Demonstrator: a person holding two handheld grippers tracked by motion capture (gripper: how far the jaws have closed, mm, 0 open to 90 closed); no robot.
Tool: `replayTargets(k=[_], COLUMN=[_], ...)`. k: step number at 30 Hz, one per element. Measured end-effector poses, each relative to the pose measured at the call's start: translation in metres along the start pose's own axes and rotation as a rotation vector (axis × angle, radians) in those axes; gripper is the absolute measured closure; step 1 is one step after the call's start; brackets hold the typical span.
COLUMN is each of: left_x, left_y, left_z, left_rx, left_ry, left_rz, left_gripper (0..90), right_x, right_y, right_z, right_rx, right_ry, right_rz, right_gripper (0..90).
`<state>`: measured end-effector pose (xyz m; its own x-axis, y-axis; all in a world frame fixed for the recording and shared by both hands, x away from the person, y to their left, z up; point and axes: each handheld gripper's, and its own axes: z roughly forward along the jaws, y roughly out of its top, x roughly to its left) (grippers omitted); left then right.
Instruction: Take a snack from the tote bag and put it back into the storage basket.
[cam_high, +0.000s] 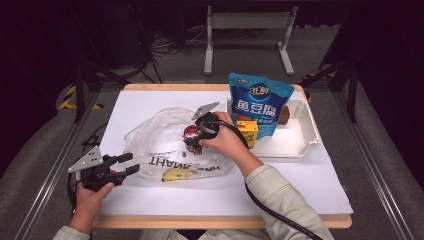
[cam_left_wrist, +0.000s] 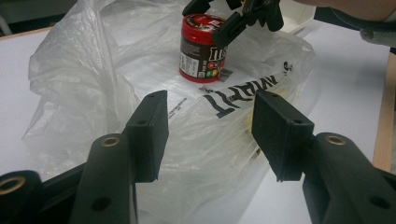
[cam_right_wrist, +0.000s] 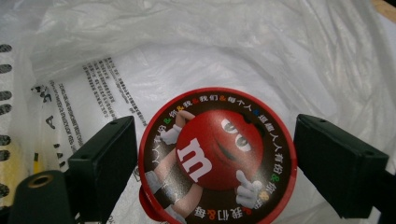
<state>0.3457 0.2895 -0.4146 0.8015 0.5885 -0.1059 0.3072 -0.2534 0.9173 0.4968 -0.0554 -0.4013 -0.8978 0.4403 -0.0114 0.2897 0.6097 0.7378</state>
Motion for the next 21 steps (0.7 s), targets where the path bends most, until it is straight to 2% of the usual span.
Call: replayTargets(k=[14, 21], left_x=[0.0, 0.0], left_y=[0.0, 0.0], left_z=[-0.001, -0.001], left_rx=[0.0, 0.0], left_ry=[0.003, 0.003], left_rz=[0.005, 0.007], left_gripper=[46.5, 46.5], right_x=[0.0, 0.002], right_y=[-0.01, -0.01], right_z=[0.015, 0.018], right_rx=[0.056, 0.084], right_ry=[0.002, 0.0], right_rz=[0.01, 0.007], right_gripper=[14.7, 15.8])
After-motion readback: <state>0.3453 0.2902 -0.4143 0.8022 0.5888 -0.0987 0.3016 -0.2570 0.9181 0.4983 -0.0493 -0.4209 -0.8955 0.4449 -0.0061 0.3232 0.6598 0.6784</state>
